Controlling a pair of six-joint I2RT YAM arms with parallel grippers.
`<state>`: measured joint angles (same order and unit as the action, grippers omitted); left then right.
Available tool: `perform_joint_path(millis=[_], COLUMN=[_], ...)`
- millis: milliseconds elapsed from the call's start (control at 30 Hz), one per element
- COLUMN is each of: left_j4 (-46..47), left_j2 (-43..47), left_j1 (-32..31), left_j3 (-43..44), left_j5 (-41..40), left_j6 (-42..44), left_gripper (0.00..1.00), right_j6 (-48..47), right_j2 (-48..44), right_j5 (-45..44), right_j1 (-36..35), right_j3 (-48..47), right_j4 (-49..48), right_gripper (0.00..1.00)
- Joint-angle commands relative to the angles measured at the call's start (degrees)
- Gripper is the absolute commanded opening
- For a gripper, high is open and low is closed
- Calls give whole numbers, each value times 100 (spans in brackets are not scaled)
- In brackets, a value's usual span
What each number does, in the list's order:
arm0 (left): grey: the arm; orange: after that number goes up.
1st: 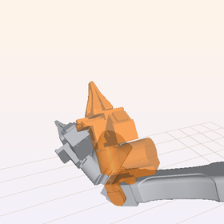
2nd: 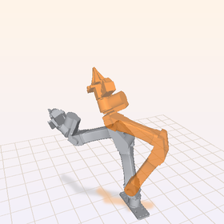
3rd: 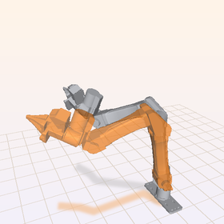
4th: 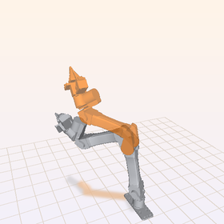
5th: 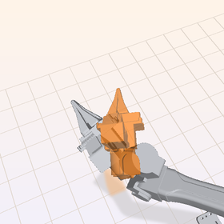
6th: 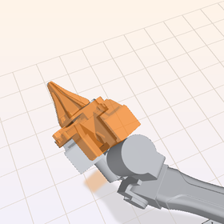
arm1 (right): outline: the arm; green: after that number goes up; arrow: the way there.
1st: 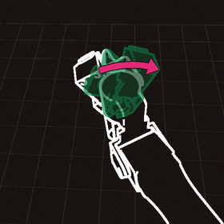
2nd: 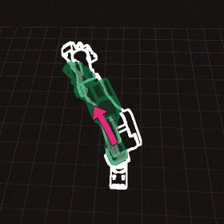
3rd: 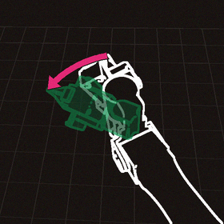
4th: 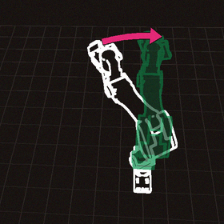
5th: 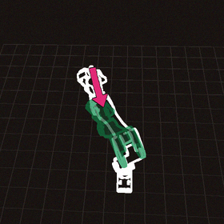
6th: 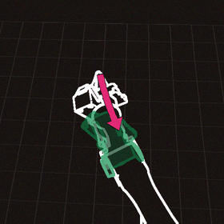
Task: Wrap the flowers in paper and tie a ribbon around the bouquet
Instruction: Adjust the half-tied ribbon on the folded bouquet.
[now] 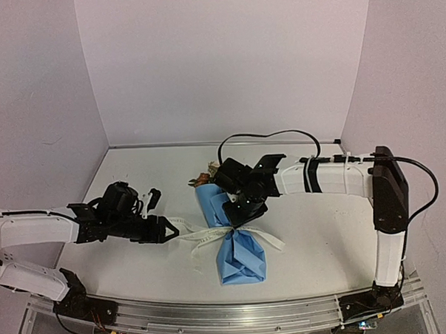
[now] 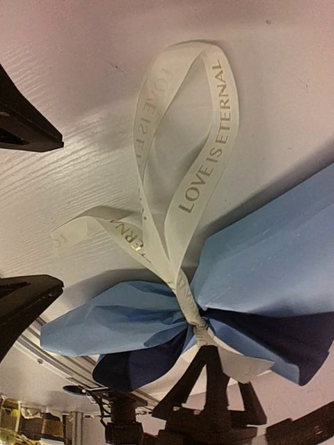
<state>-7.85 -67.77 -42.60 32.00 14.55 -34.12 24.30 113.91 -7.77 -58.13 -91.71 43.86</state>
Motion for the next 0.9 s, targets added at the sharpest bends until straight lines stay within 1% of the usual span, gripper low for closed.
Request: perform_joint_path(millis=[0,67,200,433,533,767,867], left_j4=[592,698,879,1302,1320,1378,1407], left_j2=[-76,-305,-746,-1462,-1786,-2376,-2522], left_j1=[-448,-638,-922,-1011,-1040,-1080,-1106], left_j3=[-111,-88,14,221,423,807,891], left_j5=[-236,-294,-526,-647,-752,-822,-830], left_j6=[46,118,286,583,752,1086,1131], left_gripper=[61,59,57,58,58,56,53], right_j6=[89,84,245,548,600,773,810], right_j2=[-32,-57,-137,-323,-378,-438,-459], right_j5=[-266,-238,-143,13,30,132,143], right_j1=[-3,3,29,102,115,182,184], right_j3=[87,141,299,595,671,838,883], right_j4=[-409,-525,-752,-1144,-1239,-1437,-1490], right_gripper=[33,20,1,0,0,0,0])
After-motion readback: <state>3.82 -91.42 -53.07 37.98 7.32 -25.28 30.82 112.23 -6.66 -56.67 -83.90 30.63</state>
